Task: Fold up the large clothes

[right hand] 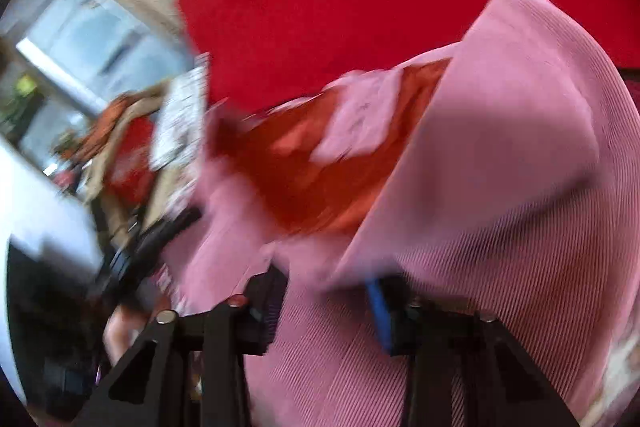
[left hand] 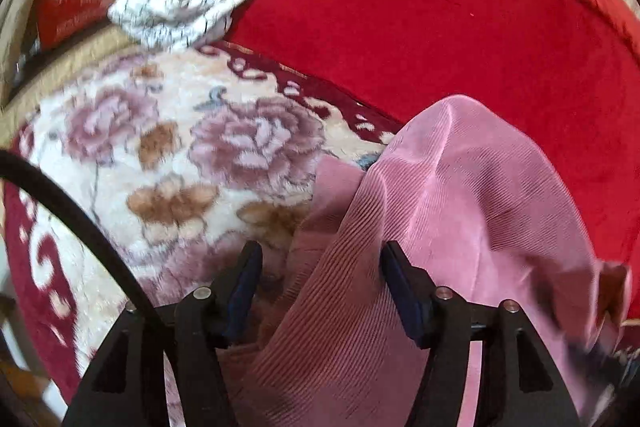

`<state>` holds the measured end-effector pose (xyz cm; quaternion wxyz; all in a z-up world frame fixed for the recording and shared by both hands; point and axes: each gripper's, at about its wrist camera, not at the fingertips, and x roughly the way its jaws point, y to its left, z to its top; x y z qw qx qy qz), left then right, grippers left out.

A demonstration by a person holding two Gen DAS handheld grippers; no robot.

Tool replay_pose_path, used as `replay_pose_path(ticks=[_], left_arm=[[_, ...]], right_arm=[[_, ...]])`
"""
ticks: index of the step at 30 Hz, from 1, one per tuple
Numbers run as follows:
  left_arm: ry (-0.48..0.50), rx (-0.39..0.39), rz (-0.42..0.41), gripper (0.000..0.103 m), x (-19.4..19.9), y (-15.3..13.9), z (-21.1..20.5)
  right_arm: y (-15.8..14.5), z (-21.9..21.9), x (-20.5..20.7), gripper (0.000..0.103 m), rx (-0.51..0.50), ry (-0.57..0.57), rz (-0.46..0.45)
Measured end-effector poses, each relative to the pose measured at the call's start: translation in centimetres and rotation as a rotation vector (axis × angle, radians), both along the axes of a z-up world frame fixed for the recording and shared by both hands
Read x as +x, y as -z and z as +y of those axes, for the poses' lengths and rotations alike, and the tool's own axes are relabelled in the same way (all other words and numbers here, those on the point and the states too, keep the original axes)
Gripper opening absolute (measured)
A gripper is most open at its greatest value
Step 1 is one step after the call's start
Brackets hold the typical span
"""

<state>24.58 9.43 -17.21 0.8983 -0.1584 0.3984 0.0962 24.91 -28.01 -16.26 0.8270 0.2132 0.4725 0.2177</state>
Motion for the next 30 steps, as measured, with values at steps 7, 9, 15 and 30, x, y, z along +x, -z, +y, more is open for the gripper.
replay_pose_path(ticks=[7,9,15,30], left_arm=[[0.046,0.159,-0.026,0.064,-0.2,-0.7,-1.4],[0.047,0.174,-0.046,0.064,-0.7,-1.4,-1.5],[0.04,0.233,-0.131,0.064,-2.5,-3.7,-2.2],[0.012,0.283,-0.237,0.064,-5.5,-7.1,-1.9]], right_arm=[[-3.5,-4.7,1.4,0.041,0.088,0.304,-0.181],[-4.0,-4.4,-0.4,0.041,0.027,0.28,-0.213],[-4.3,-2.9,-6.1,0.048,-0.09,0.209,-0.201],[-2.8,-5.2,-7.6,0.053,-0.094,0.257,-0.167]])
